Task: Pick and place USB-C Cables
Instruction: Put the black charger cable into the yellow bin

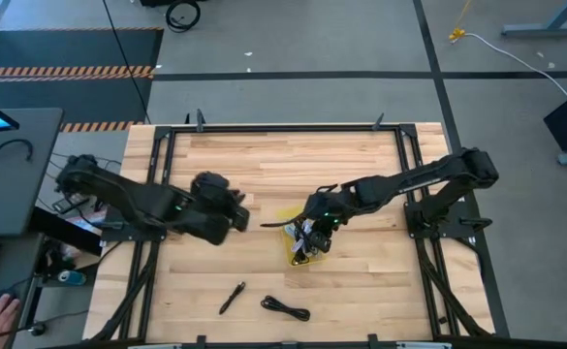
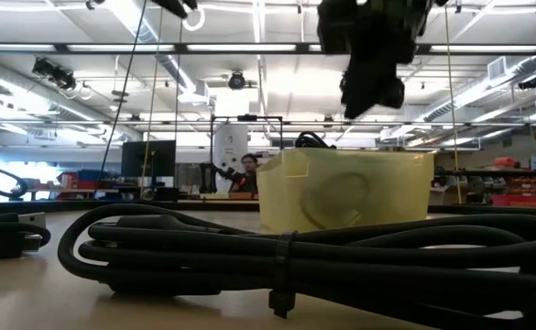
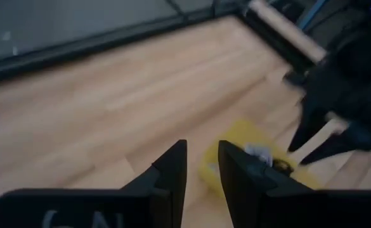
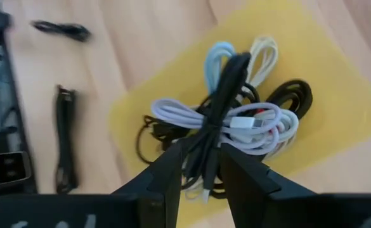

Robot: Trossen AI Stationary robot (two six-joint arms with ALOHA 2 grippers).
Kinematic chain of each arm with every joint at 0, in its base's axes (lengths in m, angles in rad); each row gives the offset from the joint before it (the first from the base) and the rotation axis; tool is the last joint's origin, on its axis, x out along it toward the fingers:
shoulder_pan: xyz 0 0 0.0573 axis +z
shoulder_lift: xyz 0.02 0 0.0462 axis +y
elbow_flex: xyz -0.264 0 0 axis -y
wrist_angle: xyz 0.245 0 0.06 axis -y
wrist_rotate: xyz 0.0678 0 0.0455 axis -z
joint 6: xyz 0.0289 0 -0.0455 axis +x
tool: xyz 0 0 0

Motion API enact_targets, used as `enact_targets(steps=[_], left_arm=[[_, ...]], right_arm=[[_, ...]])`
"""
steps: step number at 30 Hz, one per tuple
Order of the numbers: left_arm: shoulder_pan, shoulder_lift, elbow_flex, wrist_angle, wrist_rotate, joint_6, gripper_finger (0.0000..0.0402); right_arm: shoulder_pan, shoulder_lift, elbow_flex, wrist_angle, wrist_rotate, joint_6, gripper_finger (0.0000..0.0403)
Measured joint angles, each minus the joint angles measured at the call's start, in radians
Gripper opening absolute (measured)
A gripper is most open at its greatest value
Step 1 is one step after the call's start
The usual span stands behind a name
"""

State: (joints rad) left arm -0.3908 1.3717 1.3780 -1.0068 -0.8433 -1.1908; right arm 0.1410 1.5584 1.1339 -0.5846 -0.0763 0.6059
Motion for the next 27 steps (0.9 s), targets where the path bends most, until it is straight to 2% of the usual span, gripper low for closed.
enact_targets(steps=[7, 20, 27], left_arm=[[-0.005, -0.091, 0.000, -0.001, -0.055, 0.082, 0.0096], [-0.006, -0.089, -0.001, -0.004, -0.051, 0.105, 0.0096], [-0.006, -0.089, -0.001, -0.003, -0.051, 0.105, 0.0096]], right_arm=[[0.000, 0.106, 0.000, 0.034, -0.014, 0.007, 0.0118], [-0.004, 0.171, 0.014, 0.069, 0.003, 0.029, 0.0163], [-0.011, 0.198, 0.014, 0.093, 0.004, 0.036, 0.0155]])
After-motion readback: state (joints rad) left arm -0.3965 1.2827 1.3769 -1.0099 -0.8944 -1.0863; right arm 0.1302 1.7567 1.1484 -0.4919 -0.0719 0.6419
